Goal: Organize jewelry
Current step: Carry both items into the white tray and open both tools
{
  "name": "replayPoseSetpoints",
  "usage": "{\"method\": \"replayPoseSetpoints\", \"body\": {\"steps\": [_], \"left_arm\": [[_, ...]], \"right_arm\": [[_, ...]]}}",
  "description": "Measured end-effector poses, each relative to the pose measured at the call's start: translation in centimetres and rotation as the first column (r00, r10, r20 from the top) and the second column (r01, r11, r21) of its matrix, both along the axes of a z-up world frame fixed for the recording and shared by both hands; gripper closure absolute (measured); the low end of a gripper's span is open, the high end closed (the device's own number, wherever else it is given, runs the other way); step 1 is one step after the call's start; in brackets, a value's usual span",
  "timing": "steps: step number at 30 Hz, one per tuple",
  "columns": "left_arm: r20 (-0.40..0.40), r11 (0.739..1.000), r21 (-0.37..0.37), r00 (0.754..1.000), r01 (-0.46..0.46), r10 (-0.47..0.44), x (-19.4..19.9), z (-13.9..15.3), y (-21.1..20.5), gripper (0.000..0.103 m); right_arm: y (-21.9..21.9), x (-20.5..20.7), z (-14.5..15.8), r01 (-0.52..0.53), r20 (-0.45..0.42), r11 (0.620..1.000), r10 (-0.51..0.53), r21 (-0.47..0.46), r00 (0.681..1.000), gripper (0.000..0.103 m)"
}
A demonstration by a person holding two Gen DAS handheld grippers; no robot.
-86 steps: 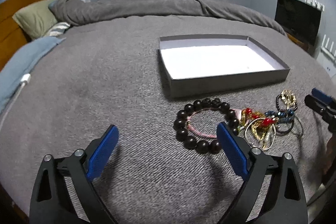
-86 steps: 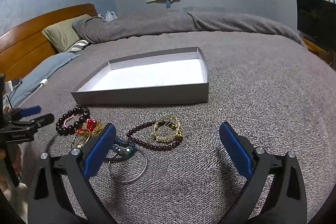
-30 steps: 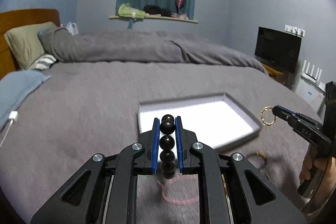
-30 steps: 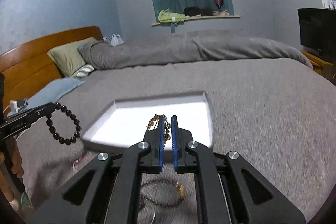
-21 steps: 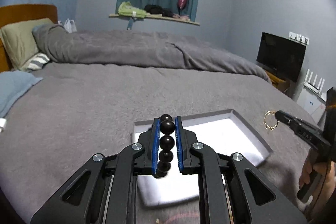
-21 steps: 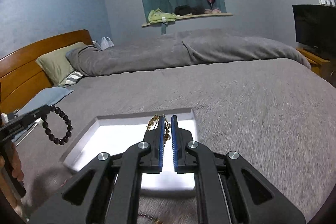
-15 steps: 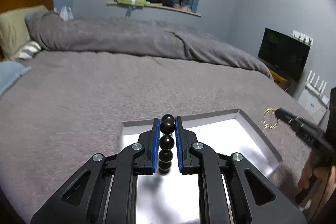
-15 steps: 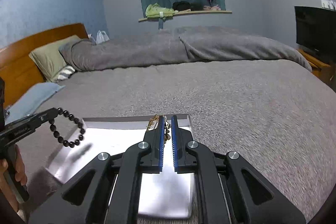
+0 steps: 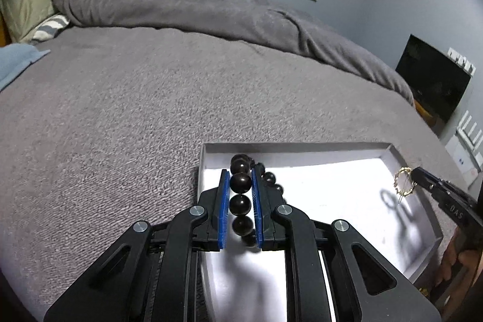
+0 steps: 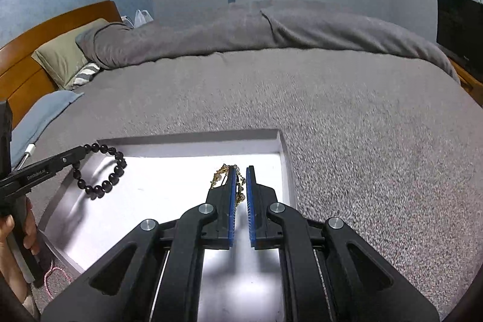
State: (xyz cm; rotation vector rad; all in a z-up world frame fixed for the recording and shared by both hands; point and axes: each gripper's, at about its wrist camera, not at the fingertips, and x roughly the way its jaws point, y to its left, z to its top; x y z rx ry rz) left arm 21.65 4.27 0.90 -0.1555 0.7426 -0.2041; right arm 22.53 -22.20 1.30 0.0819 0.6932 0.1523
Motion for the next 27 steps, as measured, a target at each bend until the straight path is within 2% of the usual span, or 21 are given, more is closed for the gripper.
{"method": "replayPoseSetpoints", "body": {"steps": [6,17,19,23,24,27], "left_arm": [[-0.028,0.997,0.080,1.000,0.013,-0.011,0.42,-0.84,-1.02,0.088],[-0.034,0.997,0.074,0.999,0.005,-0.003,0.79,-0.90,-0.72,0.087],[-0.027,0.997,0.074,1.000,0.002,0.000,0.61,-0.87,-0.64,0.078],[-0.007,0.997,0.079,1.000,-0.002,0.003,0.29,-0.61,-0.70,0.071],[-0.006,0.997,0.080,1.000,-0.002,0.002,0.27,-0.61,-0.72,0.071],[-0.008,0.997,0.083,1.000,-0.001,0.002,0.29,-0.64,-0.75,0.070]], "right_arm": [[0.18,-0.18,-0.75,0.013,-0.039,1.000,-0.013,-0.015,0.999,0.097],[0.33,0.15,-1.14,0.016,-0.055,1.000,-0.016,-0.011,0.998,0.096],[0.19,0.16,-1.13,0.013,-0.051,1.000,-0.013,-0.006,0.999,0.096],[0.12,0.10,-1.07,0.010,-0.043,1.000,-0.010,-0.001,0.999,0.096],[0.07,0.04,-1.02,0.012,-0.038,1.000,-0.012,0.002,0.999,0.094],[-0.18,-0.25,-0.79,0.012,-0.019,1.000,-0.011,0.014,1.000,0.079]]}}
